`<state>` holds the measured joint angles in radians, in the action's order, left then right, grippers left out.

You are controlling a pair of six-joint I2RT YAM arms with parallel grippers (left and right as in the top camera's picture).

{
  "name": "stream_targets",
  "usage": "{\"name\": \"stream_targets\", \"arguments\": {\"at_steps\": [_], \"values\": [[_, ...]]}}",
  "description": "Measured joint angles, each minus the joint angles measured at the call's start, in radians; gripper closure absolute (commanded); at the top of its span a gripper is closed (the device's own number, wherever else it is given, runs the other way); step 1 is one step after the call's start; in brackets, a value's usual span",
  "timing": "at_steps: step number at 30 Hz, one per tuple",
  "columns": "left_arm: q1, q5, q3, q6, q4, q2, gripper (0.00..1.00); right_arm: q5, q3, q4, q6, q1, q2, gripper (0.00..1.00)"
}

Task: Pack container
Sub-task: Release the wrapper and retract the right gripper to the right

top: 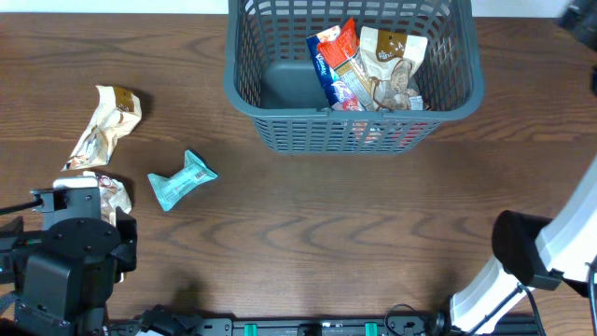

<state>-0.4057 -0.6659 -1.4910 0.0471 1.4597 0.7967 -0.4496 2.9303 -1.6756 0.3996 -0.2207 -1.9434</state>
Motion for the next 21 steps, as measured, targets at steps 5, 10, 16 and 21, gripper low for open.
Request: {"name": "stream_targets", "arguments": {"at_steps": [5,10,16,21], "values": [[0.000,0.000,0.000,0.000,0.000,0.000,0.01,-0.021,-0.030,-0.017,0.076,-0.138,0.000,0.01],[0.000,0.000,0.000,0.000,0.000,0.000,0.01,-0.019,-0.142,-0.018,0.110,-0.233,0.001,0.01],[0.000,0.000,0.000,0.000,0.000,0.000,0.01,0.008,-0.330,-0.018,0.124,-0.297,0.001,0.01],[0.000,0.000,0.000,0.000,0.000,0.000,0.01,0.027,-0.470,0.003,0.127,-0.303,0.001,0.01]]}}
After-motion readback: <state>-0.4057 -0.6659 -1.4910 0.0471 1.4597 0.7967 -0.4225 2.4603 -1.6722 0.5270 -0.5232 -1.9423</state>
